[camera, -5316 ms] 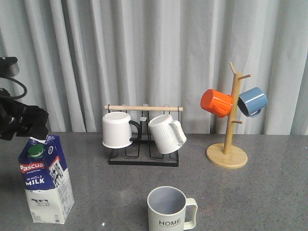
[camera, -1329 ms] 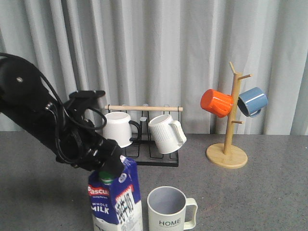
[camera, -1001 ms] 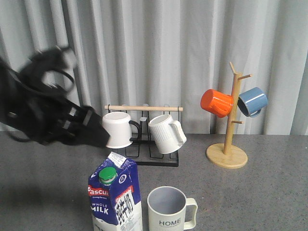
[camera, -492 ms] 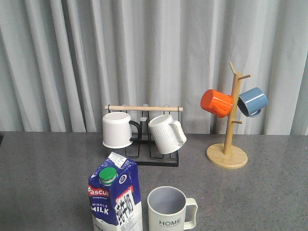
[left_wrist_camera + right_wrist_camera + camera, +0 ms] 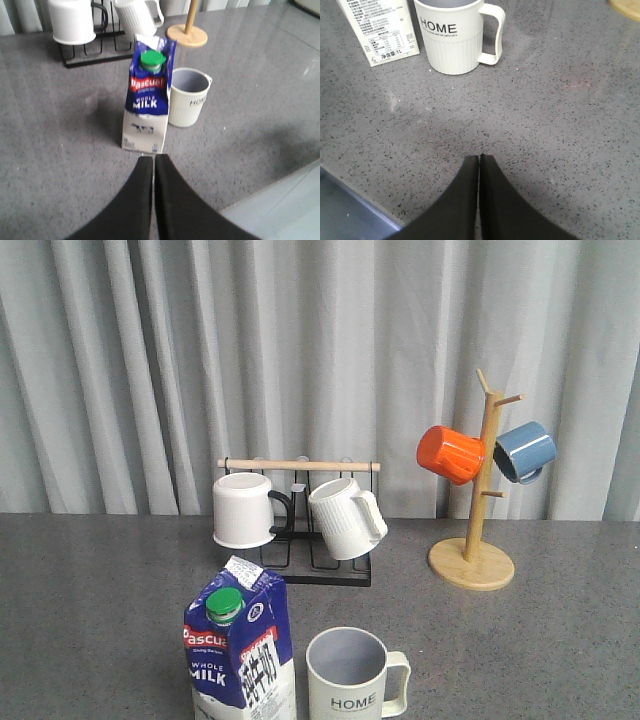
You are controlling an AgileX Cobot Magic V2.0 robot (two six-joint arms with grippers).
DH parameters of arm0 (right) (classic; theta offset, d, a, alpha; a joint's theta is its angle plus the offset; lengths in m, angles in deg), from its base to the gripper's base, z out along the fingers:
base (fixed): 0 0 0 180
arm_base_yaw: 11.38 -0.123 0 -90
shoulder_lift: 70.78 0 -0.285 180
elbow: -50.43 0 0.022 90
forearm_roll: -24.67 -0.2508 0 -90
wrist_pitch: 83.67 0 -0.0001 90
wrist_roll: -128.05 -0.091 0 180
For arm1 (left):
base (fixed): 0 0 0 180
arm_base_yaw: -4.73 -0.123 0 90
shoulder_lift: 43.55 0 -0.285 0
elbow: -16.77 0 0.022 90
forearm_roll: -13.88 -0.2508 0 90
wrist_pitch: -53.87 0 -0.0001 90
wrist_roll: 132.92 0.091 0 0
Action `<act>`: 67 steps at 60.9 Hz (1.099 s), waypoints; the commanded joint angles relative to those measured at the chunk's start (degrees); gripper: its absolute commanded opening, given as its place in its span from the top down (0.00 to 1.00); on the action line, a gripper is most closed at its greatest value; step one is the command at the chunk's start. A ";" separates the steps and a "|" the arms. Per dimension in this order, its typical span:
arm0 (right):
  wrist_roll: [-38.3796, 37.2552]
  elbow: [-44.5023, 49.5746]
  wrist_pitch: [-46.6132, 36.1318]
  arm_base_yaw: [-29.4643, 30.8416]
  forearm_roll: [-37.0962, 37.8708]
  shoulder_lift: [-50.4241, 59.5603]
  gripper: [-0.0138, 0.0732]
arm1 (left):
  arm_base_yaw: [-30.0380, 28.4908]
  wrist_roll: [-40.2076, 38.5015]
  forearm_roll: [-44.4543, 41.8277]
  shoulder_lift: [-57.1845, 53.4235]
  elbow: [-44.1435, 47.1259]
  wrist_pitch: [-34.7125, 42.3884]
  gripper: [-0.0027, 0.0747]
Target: Place milk next to cup
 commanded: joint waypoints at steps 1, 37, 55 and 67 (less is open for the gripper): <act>-0.15 -1.51 -3.69 0.15 0.04 0.01 0.85 | 0.16 -0.70 0.91 -1.35 0.63 2.45 0.98; -0.15 -1.51 -2.91 0.15 0.04 0.01 0.85 | -3.33 -0.48 -9.47 -6.11 19.86 34.56 0.98; -0.15 -1.51 -2.91 0.15 0.04 0.01 0.85 | -11.57 -0.47 -9.52 -16.91 45.95 59.22 0.98; -0.15 -1.51 -2.91 0.15 0.04 0.01 0.85 | -15.40 -0.42 -9.52 -26.17 54.44 59.43 0.98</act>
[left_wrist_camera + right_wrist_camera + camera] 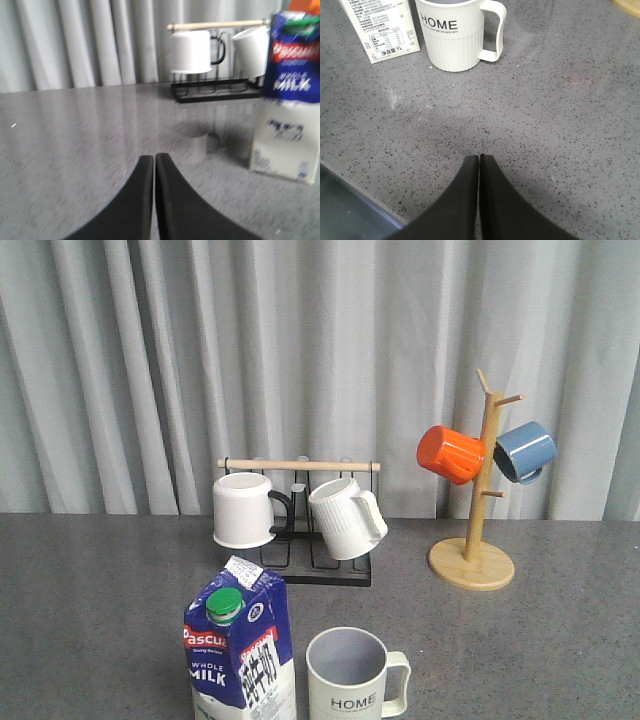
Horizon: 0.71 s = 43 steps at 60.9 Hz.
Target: Place milk next to cup
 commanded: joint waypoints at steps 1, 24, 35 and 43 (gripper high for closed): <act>-0.15 -1.51 -3.44 0.15 0.04 0.01 0.85 | -1.69 -0.40 0.07 -4.22 1.85 5.52 0.98; -0.15 -1.51 -3.05 0.15 0.02 -0.05 0.85 | -4.20 -0.71 0.07 -10.09 2.54 2.32 0.98; -0.15 -1.51 -3.05 0.15 0.02 -0.05 0.85 | -4.20 -0.71 0.07 -10.09 2.54 2.32 0.98; -0.15 -1.51 -3.05 0.15 0.02 -0.05 0.85 | -4.20 -0.71 0.07 -10.09 2.54 2.32 0.98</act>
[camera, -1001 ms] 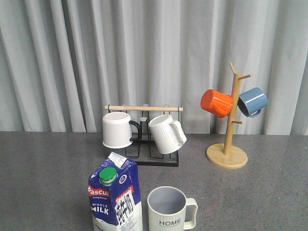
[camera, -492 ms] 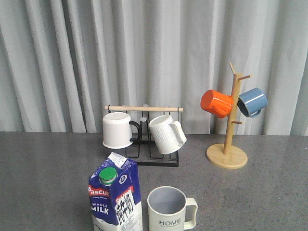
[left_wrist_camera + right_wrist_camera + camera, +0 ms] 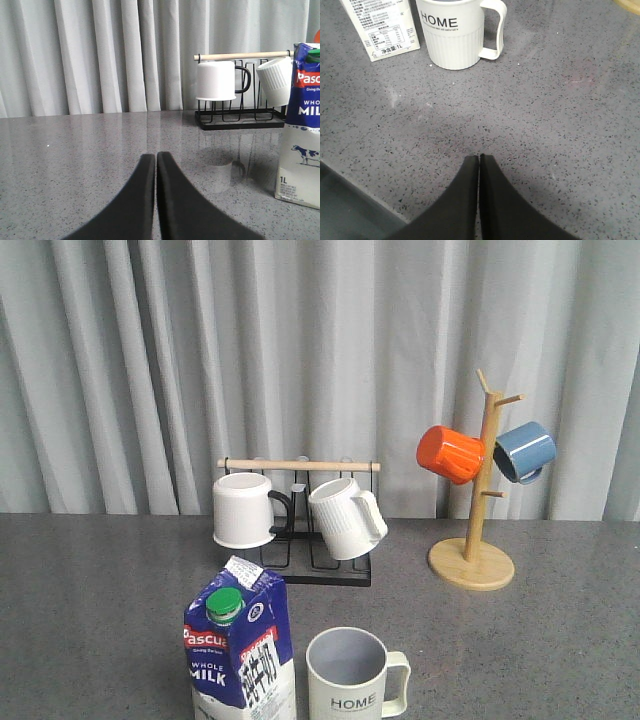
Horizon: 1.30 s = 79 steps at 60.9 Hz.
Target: Place milk next to cup
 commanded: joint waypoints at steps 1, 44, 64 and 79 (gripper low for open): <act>-0.15 -1.51 -3.37 0.15 0.02 -0.05 0.85 | -0.03 -0.55 0.07 -0.69 1.37 3.71 0.98; 1.03 -0.78 -3.46 0.21 2.08 2.34 0.85 | -0.03 -0.55 0.07 -0.69 1.37 3.71 0.98; -6.58 16.32 -24.88 9.73 6.85 20.41 0.85 | -0.03 -0.55 0.07 -0.69 1.37 3.71 0.97; -17.73 23.20 -25.87 18.41 13.88 30.39 0.85 | -0.03 -0.55 0.07 -0.69 1.37 3.71 0.97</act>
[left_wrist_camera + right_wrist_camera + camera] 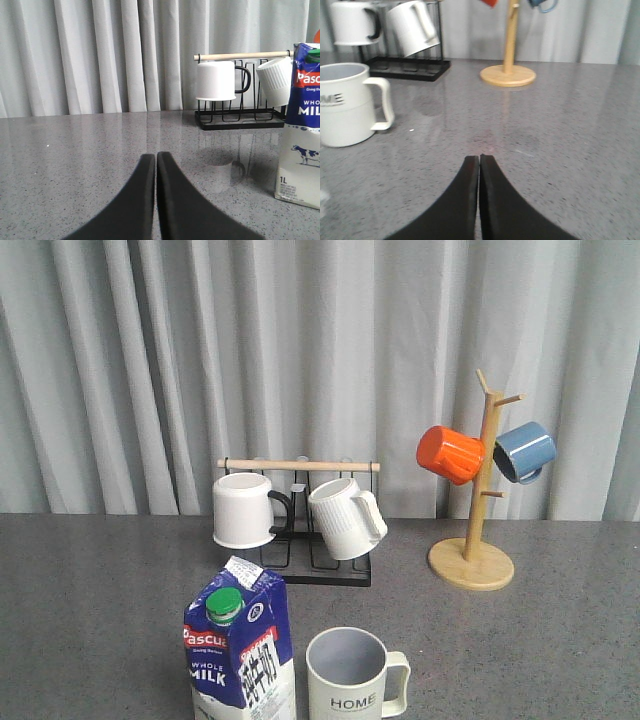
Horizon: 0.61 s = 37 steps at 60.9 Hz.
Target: Place milk next to cup
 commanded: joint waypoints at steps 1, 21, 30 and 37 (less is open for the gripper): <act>-4.29 0.34 -4.84 2.99 2.49 1.79 0.85 | -0.03 -0.55 0.07 -0.69 1.37 3.71 0.97; -9.14 2.97 -5.53 6.16 8.42 9.15 0.85 | -0.03 -0.55 0.07 -0.69 1.37 3.71 0.97; -9.14 2.97 -4.84 6.11 8.01 9.15 0.85 | -0.03 -0.55 0.07 -0.69 1.37 3.71 0.97; -9.14 2.97 -4.84 6.11 8.01 9.15 0.85 | -0.03 -0.55 0.07 -0.69 1.37 3.71 0.97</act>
